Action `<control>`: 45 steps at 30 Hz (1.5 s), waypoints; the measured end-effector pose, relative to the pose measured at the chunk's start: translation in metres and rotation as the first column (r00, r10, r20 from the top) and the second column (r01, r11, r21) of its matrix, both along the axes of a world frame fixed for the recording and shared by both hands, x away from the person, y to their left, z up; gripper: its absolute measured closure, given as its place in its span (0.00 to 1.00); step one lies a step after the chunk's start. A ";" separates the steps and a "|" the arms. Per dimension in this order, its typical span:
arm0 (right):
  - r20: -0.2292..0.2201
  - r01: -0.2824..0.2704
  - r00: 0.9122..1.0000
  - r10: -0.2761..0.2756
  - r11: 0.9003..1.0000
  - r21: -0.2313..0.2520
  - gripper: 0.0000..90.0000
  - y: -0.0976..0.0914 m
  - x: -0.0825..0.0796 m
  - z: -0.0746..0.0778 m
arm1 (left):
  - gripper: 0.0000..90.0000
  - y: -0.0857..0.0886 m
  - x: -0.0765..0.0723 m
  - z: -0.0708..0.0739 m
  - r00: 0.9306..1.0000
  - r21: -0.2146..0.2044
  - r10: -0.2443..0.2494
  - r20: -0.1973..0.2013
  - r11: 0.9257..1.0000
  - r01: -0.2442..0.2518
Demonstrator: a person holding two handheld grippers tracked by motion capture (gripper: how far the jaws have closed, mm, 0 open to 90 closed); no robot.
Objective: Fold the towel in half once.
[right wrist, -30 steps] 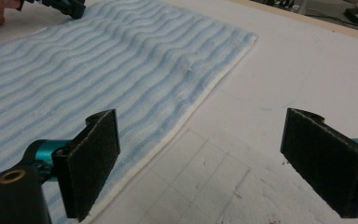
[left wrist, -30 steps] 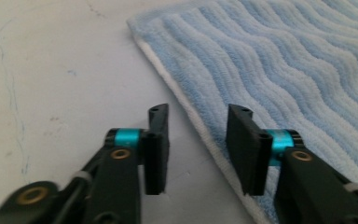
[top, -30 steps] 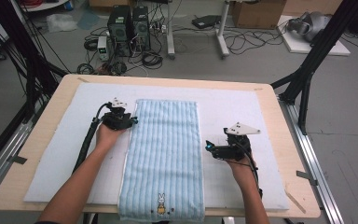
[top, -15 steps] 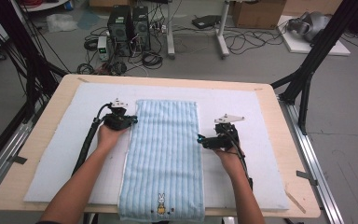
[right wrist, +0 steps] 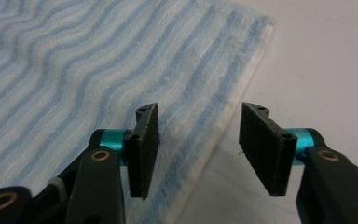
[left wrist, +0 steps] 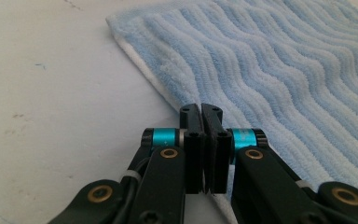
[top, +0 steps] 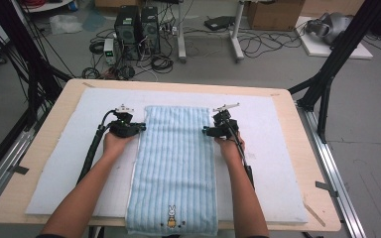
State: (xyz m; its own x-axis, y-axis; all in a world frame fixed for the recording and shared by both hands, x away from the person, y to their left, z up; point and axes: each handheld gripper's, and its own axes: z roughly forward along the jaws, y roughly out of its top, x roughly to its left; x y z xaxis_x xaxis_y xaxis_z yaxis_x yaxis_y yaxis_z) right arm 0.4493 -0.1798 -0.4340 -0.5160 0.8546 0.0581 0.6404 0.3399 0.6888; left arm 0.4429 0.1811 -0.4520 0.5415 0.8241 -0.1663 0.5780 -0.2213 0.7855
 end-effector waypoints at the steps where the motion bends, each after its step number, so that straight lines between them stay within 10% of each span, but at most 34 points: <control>1: -0.011 0.003 1.000 -0.003 1.000 -0.008 0.59 0.002 0.002 -0.001 | 0.97 0.000 0.000 0.000 1.000 0.002 -0.001 -0.001 1.000 0.001; 12: -0.016 -0.015 1.000 0.014 0.998 -0.059 0.95 0.008 0.002 -0.002 | 0.98 0.001 0.002 0.000 0.999 -0.041 0.033 -0.034 0.999 -0.034; 17: 0.026 0.007 1.000 -0.005 0.995 -0.102 0.97 0.009 0.007 -0.002 | 0.98 0.002 0.012 0.009 0.997 -0.094 0.062 -0.039 0.993 -0.066; 27: 0.162 0.062 0.985 -0.059 0.998 -0.015 0.96 0.002 0.019 0.010 | 0.98 0.005 0.033 0.023 0.995 -0.207 0.098 -0.001 0.974 -0.096; 37: 0.150 -0.005 0.989 0.003 1.000 0.018 0.96 -0.003 0.004 0.019 | 0.97 0.006 0.014 0.035 0.998 -0.156 0.014 0.057 0.988 -0.005; 45: 0.143 -0.029 0.989 0.021 0.998 0.050 0.96 -0.009 -0.014 0.023 | 0.97 0.009 -0.003 0.037 0.996 -0.171 -0.014 0.084 0.985 0.028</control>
State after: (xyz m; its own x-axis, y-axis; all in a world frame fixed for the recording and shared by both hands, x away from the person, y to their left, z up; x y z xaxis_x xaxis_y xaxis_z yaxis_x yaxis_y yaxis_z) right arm 0.4355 -0.1888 -0.4115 -0.5433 0.8392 0.0262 0.5263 0.3161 0.7893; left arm 0.4397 0.1900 -0.4148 0.5762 0.7753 -0.2586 0.5066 -0.0905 0.8574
